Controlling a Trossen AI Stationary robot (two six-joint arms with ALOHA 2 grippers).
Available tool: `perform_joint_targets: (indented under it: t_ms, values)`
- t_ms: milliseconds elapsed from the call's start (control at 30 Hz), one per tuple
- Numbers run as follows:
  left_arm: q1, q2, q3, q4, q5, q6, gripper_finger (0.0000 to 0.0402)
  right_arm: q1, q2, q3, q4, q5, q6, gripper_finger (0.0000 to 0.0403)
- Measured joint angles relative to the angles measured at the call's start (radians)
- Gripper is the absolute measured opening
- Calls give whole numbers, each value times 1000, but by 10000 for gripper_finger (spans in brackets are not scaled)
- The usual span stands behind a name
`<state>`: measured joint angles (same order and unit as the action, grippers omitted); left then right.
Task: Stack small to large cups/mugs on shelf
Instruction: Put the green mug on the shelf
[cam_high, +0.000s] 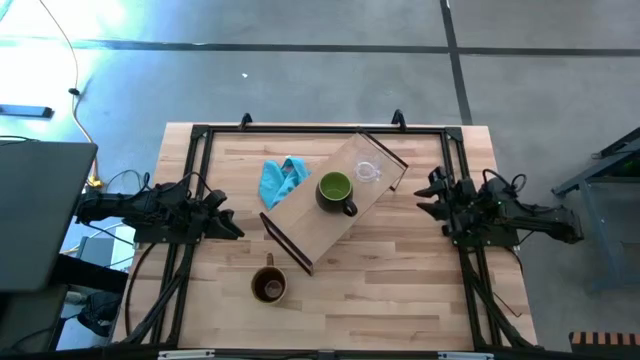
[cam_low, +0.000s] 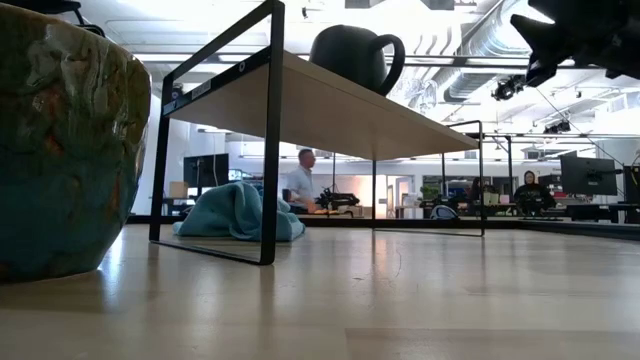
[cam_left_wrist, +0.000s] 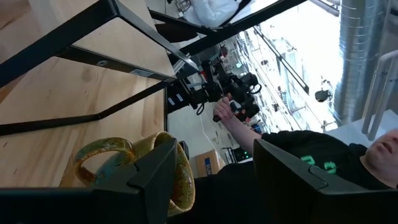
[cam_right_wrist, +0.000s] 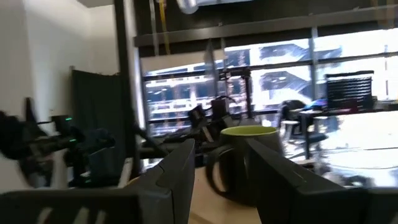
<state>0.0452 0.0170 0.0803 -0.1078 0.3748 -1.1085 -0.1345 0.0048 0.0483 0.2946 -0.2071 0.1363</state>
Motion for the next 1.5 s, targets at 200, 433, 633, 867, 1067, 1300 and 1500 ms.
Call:
perform_joint_targets:
  t_ms: [200,433,633,867,1067,1300,1500]
  values:
    - [0,0,0,0,0,-25,200,20,0,0,3,-73,43,131]
    - [0,0,0,0,-4,-29,200,105,0,0,31,-39,28,131]
    - [0,0,0,0,-27,-24,200,143,0,0,24,106,-29,131]
    - [-1,3,0,11,-1,-98,200,142,0,0,7,128,-23,131]
    - [-57,68,58,167,-27,-75,200,142,1,0,-25,129,4,131]
    - [-72,174,237,108,-78,139,200,141,1,0,-28,148,-12,131]
    - [-72,271,424,-25,-106,318,200,141,1,0,-29,179,-24,131]
